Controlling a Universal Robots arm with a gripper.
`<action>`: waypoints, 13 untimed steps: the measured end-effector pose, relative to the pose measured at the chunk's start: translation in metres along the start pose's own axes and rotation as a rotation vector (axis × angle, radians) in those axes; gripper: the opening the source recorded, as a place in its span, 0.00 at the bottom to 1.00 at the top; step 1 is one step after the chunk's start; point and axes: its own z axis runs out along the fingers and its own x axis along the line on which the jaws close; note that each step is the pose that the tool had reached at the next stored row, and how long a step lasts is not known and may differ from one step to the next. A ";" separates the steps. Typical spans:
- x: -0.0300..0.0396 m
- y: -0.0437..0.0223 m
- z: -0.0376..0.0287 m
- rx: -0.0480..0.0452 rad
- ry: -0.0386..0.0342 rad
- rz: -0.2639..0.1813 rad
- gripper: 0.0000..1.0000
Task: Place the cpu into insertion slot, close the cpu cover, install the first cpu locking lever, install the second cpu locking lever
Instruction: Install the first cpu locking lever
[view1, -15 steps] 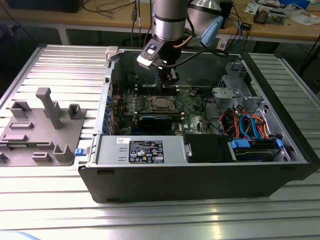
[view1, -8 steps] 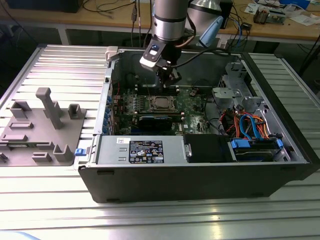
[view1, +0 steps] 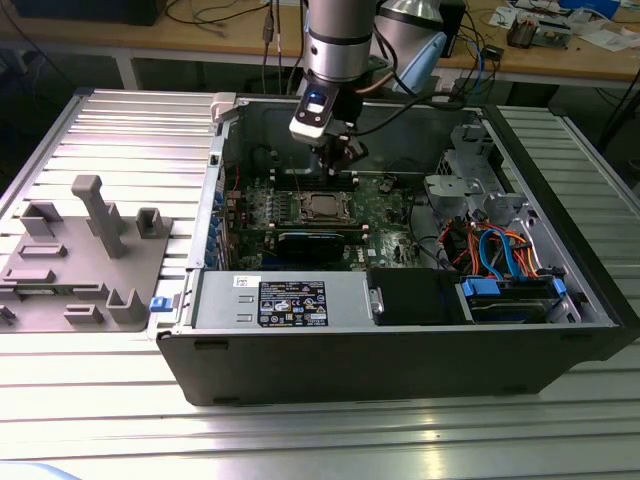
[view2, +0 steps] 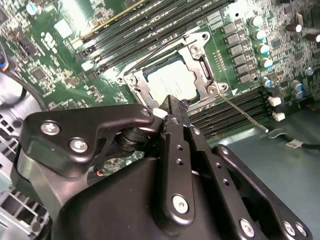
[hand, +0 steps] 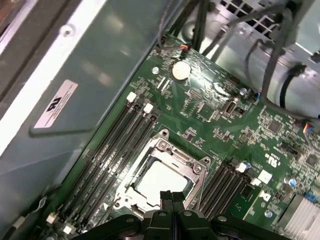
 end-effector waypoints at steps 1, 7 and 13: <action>0.0000 0.0000 0.0000 -0.0007 0.0001 -0.016 0.11; 0.0000 0.0000 0.0000 -0.0051 0.0009 -0.115 0.11; 0.0000 0.0000 0.0000 -0.0106 0.0020 -0.239 0.11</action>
